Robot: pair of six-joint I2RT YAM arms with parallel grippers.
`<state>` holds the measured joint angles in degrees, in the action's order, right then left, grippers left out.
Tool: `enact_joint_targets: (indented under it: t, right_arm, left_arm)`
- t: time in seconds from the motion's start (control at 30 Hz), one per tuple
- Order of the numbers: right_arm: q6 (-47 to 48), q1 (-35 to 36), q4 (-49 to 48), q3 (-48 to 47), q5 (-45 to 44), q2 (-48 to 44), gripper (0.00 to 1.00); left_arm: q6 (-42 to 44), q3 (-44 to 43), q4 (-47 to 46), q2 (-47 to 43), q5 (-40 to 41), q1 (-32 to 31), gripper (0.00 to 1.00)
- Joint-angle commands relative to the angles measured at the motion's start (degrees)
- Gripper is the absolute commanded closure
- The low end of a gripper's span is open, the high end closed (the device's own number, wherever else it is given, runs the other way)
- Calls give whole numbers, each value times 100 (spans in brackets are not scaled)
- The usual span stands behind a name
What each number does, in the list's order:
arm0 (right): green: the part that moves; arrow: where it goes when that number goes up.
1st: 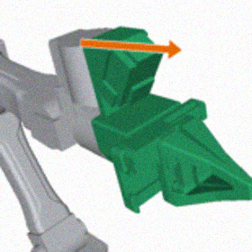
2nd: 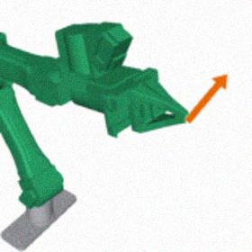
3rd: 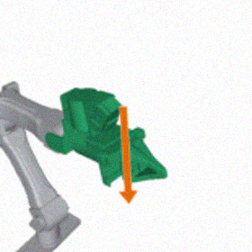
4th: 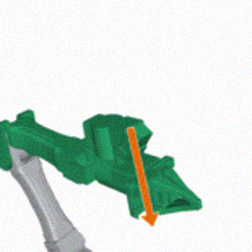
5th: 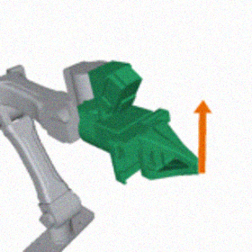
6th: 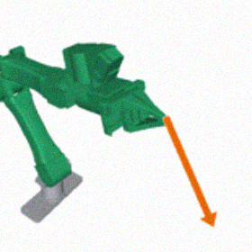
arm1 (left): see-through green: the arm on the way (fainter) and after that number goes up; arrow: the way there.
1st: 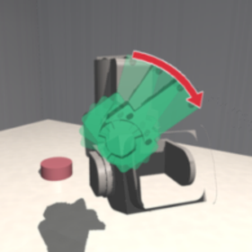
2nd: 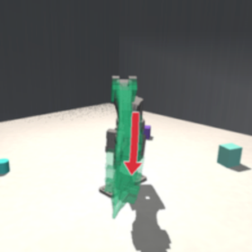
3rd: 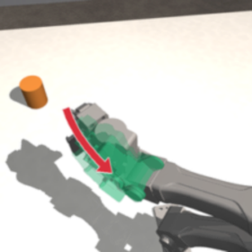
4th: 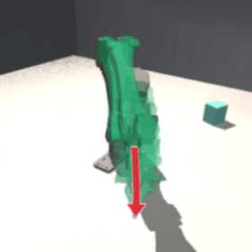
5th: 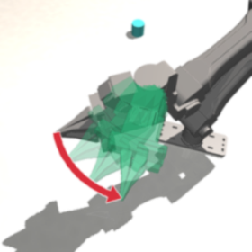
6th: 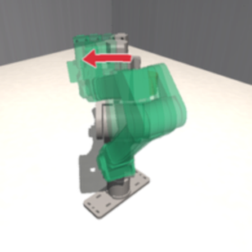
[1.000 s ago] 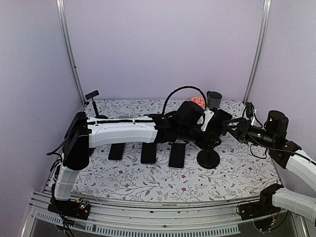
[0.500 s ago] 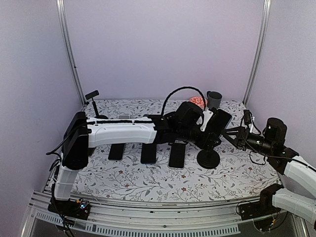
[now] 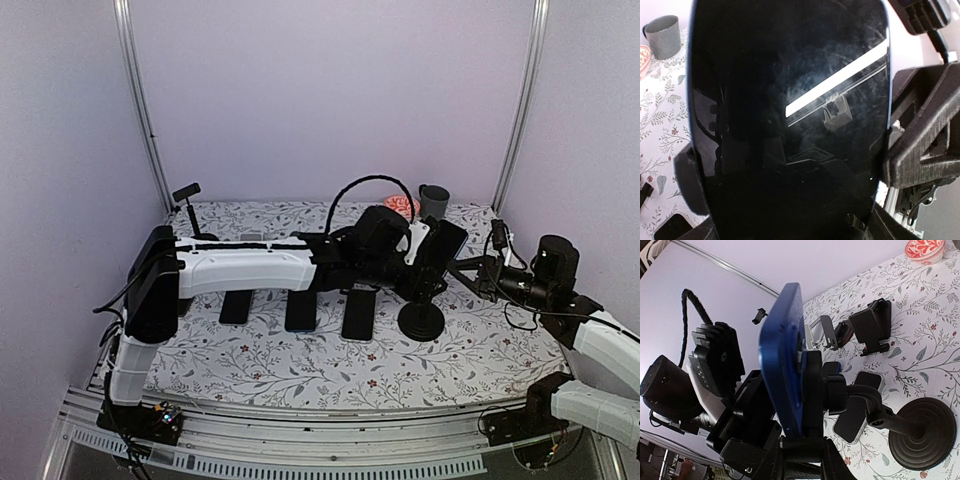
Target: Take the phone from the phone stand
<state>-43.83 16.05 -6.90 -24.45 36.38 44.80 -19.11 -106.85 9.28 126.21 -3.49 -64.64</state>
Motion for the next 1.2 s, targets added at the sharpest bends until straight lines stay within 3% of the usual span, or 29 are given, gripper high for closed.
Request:
enact_joint_targets:
  t: [0.0,0.2,0.6,0.93,1.17]
  right_arm:
    - [-37,-48,-21,-47,-18,-64,87]
    - [-38,-55,148,43,-28,-191,100]
    - [168,-175,720,111,-140,-371,100]
    - [206,-194,670,66,-193,-268,100]
    - [131,-191,479,68,-250,-188,100]
  left_arm:
    - [-205,140,299,-102,292,180,66]
    - [-571,181,460,-68,649,359,76]
    - [-781,629,359,-363,1024,796,88]
    - [-533,633,-279,-372,361,743,96]
    - [-101,599,-1033,-434,-650,426,99]
